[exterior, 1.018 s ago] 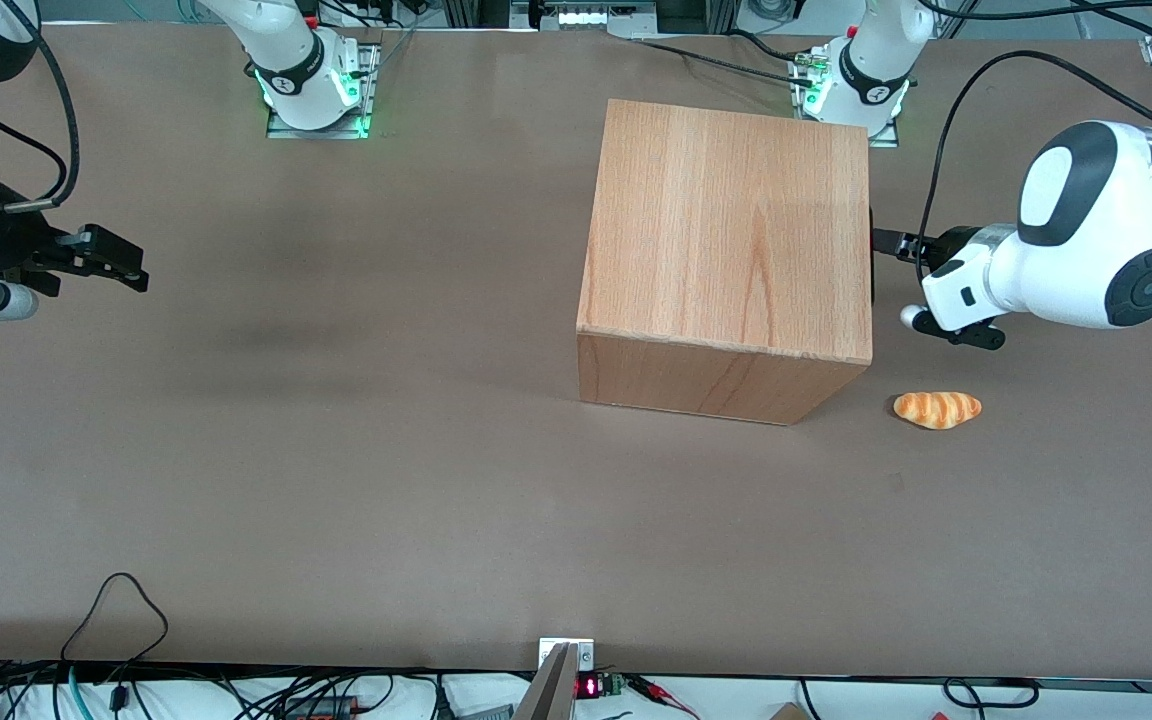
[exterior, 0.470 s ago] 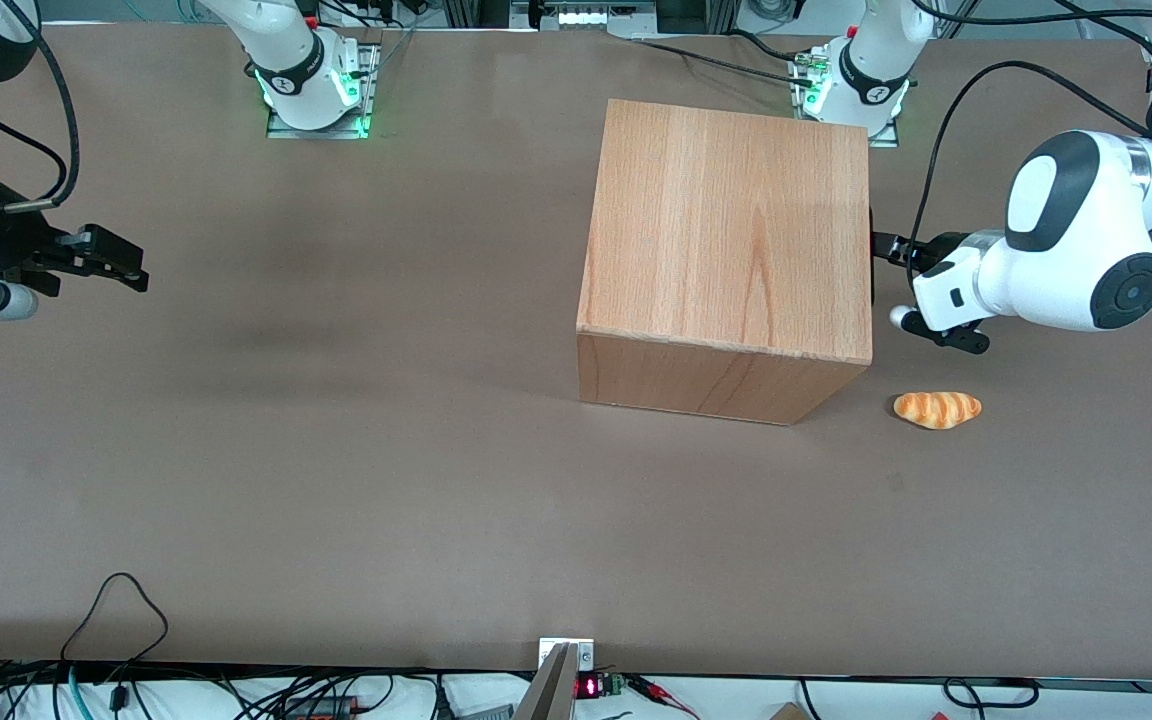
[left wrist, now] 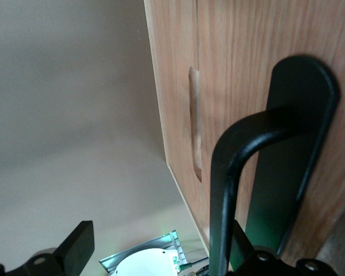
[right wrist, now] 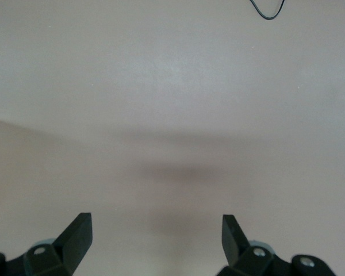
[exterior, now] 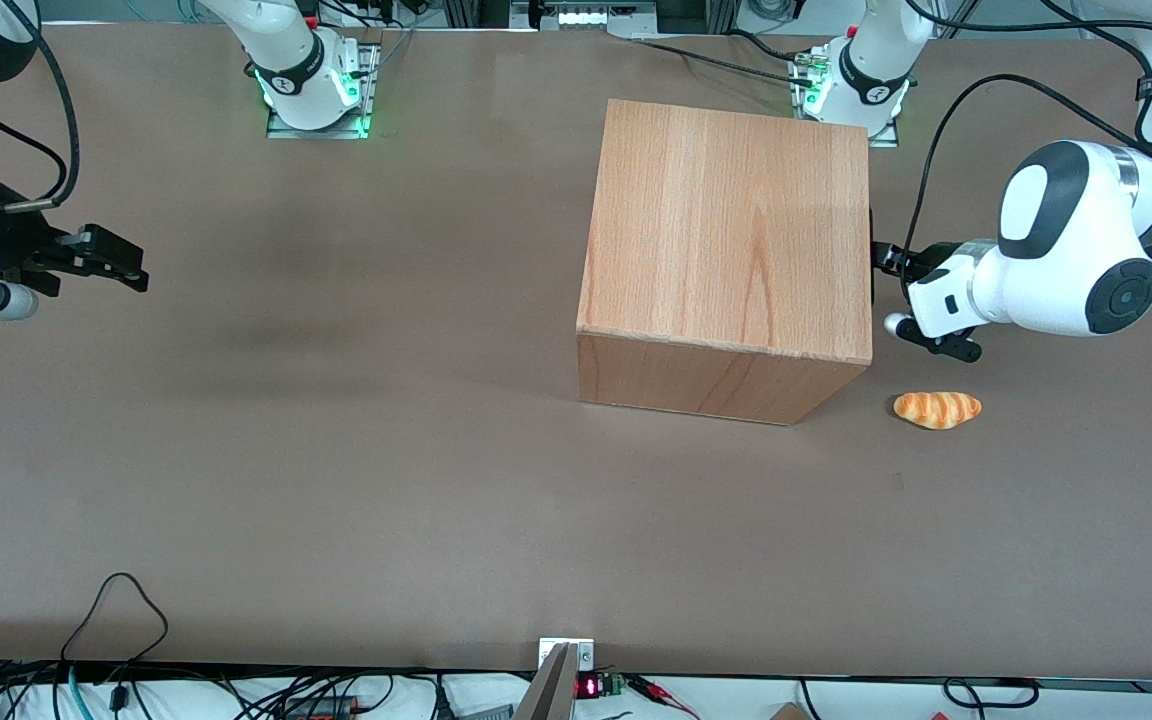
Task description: Open top drawer with left arm
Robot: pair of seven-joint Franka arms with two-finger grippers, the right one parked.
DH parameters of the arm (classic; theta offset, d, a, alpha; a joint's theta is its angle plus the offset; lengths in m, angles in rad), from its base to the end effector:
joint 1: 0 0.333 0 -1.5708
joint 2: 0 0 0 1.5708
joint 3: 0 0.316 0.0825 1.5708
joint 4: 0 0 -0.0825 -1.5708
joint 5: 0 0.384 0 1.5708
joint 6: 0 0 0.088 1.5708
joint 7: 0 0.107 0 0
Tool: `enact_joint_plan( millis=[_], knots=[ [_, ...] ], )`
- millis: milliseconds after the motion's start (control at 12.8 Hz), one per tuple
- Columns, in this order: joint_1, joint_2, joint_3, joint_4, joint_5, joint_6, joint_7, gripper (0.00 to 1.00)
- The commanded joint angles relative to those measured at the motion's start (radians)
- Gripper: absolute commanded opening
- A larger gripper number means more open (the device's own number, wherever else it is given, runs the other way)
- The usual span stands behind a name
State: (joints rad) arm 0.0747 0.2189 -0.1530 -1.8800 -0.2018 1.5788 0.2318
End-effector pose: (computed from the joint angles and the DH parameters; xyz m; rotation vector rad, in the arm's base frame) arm 0.5436 -0.0609 0.3686 2.7623 -0.3611 -0.7118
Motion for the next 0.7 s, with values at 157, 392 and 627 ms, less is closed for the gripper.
enact_joint_plan(
  millis=[157, 392, 627],
  knots=[
    [0.008, 0.017, 0.003, 0.001, -0.021, 0.061, 0.023, 1.0],
    [0.011, 0.03, 0.004, 0.008, -0.013, 0.067, 0.021, 1.0],
    [0.022, 0.034, 0.015, 0.012, -0.002, 0.067, 0.02, 1.0]
  ],
)
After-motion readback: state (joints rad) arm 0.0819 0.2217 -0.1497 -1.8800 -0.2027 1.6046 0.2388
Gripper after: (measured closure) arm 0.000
